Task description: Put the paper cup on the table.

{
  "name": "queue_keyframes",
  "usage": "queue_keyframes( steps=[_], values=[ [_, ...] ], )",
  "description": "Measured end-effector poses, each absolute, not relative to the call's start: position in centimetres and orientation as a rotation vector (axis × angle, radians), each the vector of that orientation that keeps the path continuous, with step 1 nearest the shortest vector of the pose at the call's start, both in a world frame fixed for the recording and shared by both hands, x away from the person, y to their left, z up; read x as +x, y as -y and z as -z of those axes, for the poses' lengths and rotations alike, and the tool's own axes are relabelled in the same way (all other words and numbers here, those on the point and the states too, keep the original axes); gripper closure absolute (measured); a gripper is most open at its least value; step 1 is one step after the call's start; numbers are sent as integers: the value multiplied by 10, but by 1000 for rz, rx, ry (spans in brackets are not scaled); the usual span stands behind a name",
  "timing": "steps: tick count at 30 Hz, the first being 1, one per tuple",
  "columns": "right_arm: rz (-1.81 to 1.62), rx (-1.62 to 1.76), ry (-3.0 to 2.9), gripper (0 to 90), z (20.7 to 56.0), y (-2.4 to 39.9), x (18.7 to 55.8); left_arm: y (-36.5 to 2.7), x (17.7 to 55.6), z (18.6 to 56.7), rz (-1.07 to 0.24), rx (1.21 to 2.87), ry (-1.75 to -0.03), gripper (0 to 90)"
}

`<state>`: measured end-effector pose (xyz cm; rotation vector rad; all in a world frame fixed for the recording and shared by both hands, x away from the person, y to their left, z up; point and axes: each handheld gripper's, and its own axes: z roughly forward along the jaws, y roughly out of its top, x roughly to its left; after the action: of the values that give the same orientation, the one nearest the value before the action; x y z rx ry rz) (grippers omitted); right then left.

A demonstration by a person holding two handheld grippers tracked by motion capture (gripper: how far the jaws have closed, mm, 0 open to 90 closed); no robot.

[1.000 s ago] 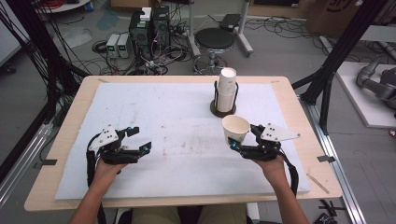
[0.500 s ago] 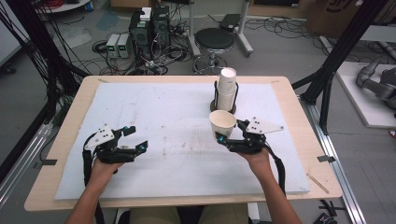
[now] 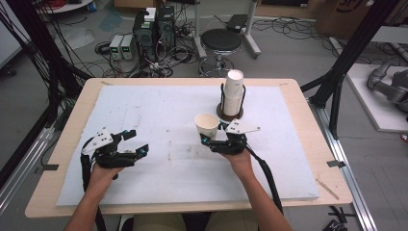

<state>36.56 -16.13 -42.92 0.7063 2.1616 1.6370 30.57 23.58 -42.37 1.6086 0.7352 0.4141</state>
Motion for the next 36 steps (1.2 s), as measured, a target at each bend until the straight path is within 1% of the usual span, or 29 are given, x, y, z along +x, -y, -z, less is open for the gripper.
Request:
queue_keyframes(
  steps=[6,11,15,23,30,34,36],
  values=[
    [-1567,757,-2207,347,442,148,376,-233,306,426,-404,1628,-733,178],
    [-1530,809,-2259,347,451,145,383,-232,307,427,-398,1633,-736,179],
    [-1506,832,-2281,347,450,143,386,-231,307,427,-399,1633,-736,179],
    [-1328,766,-2367,346,450,130,387,-231,307,427,-398,1636,-739,182],
    [-1277,771,-2424,341,446,136,385,-231,307,428,-396,1637,-742,182],
    [-1242,771,-2446,305,445,139,383,-231,307,428,-389,1638,-743,184],
    [-1231,782,-2452,242,446,140,383,-231,308,428,-387,1634,-747,184]
  ],
)
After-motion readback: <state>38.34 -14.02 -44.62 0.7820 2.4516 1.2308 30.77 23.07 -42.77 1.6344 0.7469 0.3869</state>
